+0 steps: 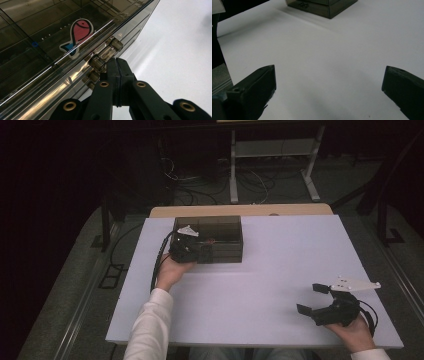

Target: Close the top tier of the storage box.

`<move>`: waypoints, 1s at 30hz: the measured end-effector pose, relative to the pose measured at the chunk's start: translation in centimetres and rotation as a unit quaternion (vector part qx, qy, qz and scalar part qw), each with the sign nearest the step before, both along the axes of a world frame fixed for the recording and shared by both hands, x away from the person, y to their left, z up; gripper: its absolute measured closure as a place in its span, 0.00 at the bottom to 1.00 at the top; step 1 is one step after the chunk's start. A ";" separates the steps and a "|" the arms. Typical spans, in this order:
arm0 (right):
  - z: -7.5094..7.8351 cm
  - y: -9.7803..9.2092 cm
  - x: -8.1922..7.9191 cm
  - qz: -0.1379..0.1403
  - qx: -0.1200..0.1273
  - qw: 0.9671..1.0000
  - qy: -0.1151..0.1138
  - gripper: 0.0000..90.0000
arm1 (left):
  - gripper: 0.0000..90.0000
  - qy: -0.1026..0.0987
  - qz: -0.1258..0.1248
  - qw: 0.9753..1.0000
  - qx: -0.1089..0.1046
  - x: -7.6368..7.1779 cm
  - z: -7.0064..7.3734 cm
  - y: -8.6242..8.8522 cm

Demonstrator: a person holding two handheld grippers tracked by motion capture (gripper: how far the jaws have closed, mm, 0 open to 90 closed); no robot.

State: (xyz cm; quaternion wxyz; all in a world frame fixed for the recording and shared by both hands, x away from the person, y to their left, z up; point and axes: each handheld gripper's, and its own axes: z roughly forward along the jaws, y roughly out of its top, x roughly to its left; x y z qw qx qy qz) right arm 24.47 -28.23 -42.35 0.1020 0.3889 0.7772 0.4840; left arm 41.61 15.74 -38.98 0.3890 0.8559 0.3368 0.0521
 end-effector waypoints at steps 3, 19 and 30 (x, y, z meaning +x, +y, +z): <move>0.0 0.0 0.0 0.000 0.000 1.000 0.000 0.00 | 0.96 0.002 -0.002 1.000 -0.006 -0.2 0.1 0.0; 0.1 0.1 -0.1 0.001 0.000 1.000 0.001 0.00 | 0.81 -0.005 -0.010 1.000 -0.025 -2.1 0.6 1.1; 0.0 0.1 -0.1 0.001 0.000 1.000 0.001 0.00 | 0.55 -0.029 0.002 0.999 -0.042 -3.8 1.3 1.2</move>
